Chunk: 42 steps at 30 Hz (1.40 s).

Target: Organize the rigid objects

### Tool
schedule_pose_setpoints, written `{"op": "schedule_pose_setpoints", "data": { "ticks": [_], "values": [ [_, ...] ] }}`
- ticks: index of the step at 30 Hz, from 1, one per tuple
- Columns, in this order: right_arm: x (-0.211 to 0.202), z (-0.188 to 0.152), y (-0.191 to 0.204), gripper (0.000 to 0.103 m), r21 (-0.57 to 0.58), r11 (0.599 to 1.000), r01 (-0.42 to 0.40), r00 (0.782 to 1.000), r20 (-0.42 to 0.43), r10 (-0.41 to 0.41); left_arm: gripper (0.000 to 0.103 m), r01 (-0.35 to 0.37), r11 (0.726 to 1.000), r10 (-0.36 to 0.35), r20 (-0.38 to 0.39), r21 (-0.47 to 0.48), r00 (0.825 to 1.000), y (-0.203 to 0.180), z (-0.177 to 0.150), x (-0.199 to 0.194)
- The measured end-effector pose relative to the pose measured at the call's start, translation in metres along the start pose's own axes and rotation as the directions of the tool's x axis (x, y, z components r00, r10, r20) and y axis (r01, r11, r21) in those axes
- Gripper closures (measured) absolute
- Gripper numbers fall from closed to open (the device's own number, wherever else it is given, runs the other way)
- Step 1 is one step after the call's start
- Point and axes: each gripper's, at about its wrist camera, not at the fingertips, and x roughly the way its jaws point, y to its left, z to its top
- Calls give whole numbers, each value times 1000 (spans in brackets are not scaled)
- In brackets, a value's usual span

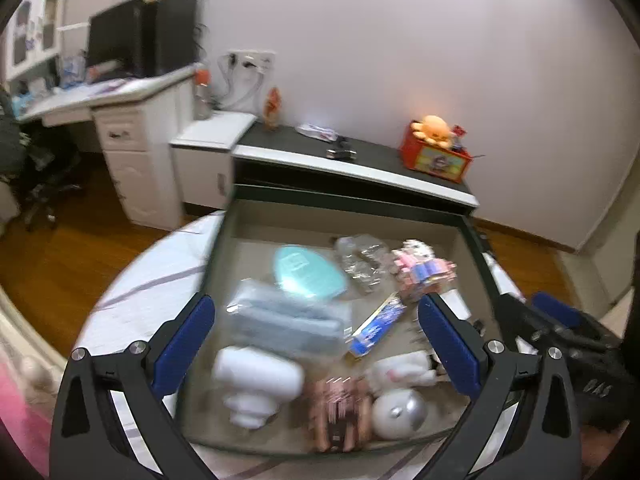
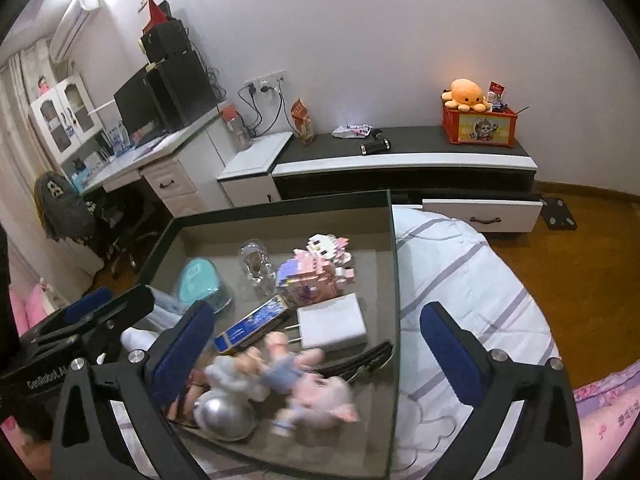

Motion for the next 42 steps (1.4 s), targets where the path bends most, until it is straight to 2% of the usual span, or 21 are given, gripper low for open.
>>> {"op": "schedule_pose_setpoints", "data": {
  "ticks": [3, 7, 14, 18, 24, 29, 33, 37, 42],
  "values": [
    [-11, -3, 9, 0, 3, 1000, -10, 1000, 13, 10, 0, -63, 998, 62, 22, 14, 998, 6, -8, -19],
    [-27, -12, 22, 0, -12, 1000, -6, 1000, 16, 6, 0, -103, 994, 103, 38, 22, 994, 9, -20, -44],
    [-83, -41, 45, 0, -35, 999, 18, 997, 76, -15, 0, -127, 992, 125, 131, 8, 983, 12, -44, -116],
    [-124, -59, 52, 0, -33, 999, 35, 991, 133, -31, 0, -140, 990, 132, 204, 29, 970, 7, -62, -166],
    [-205, -107, 66, 0, -39, 994, 98, 962, 261, -84, 0, -137, 990, 125, 296, 18, 947, 0, -107, -240],
    [-265, -150, 79, 0, -67, 984, 164, 931, 339, -132, 0, -155, 987, 136, 324, 32, 936, -9, -150, -282],
    [-300, -183, 90, 0, -98, 979, 180, 917, 378, -131, 0, -178, 982, 147, 325, 68, 934, -18, -180, -306],
    [-322, -205, 95, 0, -97, 980, 173, 913, 389, -123, 0, -186, 980, 150, 346, 73, 926, -21, -208, -333],
    [-345, -224, 101, 0, -108, 978, 178, 901, 416, -118, 0, -186, 980, 146, 377, 73, 915, -20, -222, -358]
  ]
}}
